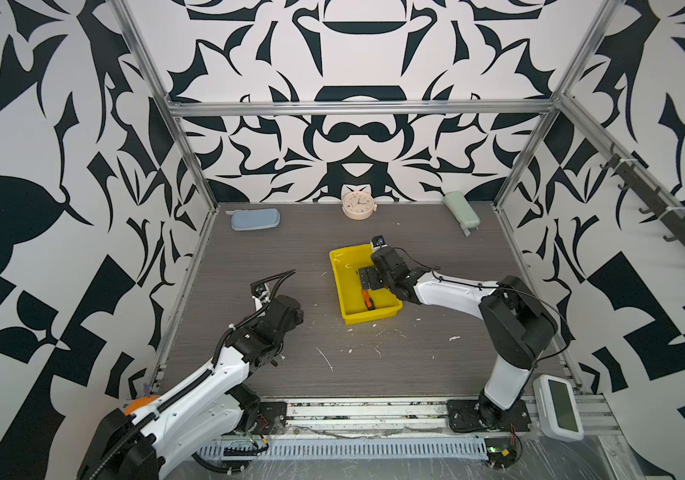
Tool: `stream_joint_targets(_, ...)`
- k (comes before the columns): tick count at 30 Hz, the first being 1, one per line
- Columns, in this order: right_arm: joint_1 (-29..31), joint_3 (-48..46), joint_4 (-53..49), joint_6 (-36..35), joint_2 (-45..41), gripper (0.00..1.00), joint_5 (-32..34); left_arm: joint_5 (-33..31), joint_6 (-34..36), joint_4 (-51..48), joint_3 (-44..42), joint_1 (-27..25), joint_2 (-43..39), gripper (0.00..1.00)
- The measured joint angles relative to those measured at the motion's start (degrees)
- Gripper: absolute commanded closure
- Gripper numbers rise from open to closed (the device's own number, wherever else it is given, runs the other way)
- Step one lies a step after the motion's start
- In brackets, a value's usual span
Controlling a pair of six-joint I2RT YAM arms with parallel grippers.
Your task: Put the screwdriver in the bin
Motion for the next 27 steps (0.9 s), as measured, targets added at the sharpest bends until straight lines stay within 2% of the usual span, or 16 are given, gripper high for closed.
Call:
stream_joint_targets(4, -0.2, 2.0, -5.9, 0.5, -2.5, 0.01, 10.5, 0.0, -0.3, 0.1, -2.6, 0.0, -4.6, 0.0)
stream_joint_targets(7, -2.0, 2.9, -8.1, -0.3, -5.6, 0.06, 18.8, 0.2, -0.5, 0.1, -3.4, 0.0, -6.2, 0.0)
stream_joint_targets(9, -4.2, 2.8, -8.1, -2.5, -7.8, 0.09, 23.6, 0.2, -0.7, 0.2, -3.5, 0.0, -6.6, 0.0)
stream_joint_targets(13, -8.9, -2.4, -2.7, -9.3, -12.2, 0.04, 30.3, 0.2, -0.9, 0.2, -3.5, 0.0, -6.4, 0.0)
stream_joint_targets(16, -12.7, -11.0, 2.5, -13.6, -15.5, 0.04, 30.1, 0.2, -0.9, 0.2, -3.5, 0.0, -6.0, 0.0)
stream_joint_targets(22, -20.7, -26.5, 13.1, -18.9, -19.7, 0.06, 20.4, 0.4, -0.9, 0.2, -3.5, 0.0, -4.6, 0.0)
stream_joint_targets(27, -20.9, -32.0, 23.1, -21.8, -18.4, 0.06, 14.8, 0.4, -0.9, 0.2, -3.5, 0.0, -3.6, 0.0)
